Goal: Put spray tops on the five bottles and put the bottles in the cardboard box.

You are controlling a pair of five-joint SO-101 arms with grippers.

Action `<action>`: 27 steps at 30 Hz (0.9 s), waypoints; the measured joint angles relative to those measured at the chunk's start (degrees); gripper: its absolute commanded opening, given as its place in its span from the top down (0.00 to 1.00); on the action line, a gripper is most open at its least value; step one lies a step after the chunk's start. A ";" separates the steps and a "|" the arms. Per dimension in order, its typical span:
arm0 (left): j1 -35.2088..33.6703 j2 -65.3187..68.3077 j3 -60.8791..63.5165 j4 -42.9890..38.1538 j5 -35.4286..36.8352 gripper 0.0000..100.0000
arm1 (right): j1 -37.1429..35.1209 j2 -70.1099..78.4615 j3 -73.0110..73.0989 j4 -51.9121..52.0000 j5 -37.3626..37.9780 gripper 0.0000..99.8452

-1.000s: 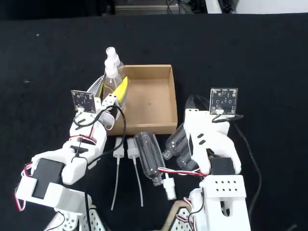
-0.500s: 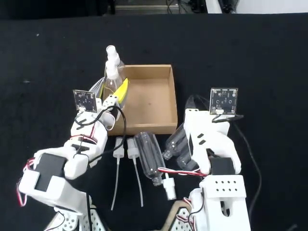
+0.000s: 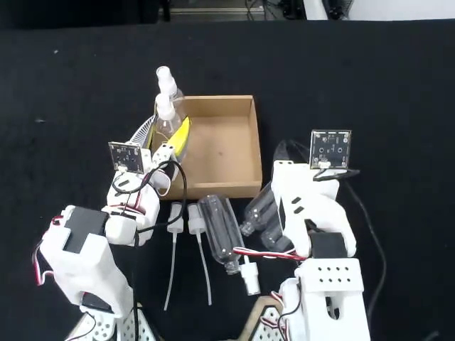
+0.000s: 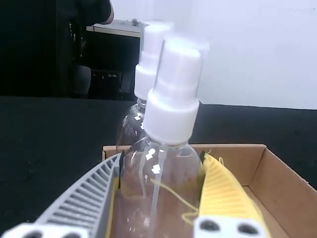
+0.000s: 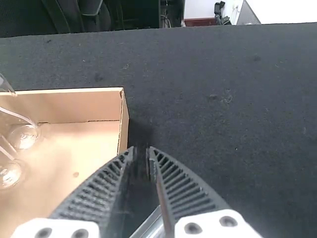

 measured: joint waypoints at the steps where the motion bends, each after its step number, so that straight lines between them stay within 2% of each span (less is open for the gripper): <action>1: 0.00 0.00 0.00 0.00 0.00 0.97 | 0.00 0.00 0.00 0.00 0.00 0.97; 8: 0.00 0.00 0.00 0.00 0.00 0.96 | 0.00 0.00 0.00 0.00 0.00 0.97; 14: 0.00 0.00 0.00 0.00 0.00 0.81 | 0.00 0.00 0.00 0.00 0.00 0.97; 27: -0.09 0.00 0.00 0.00 0.00 0.80 | 0.00 0.00 0.00 0.00 0.00 0.97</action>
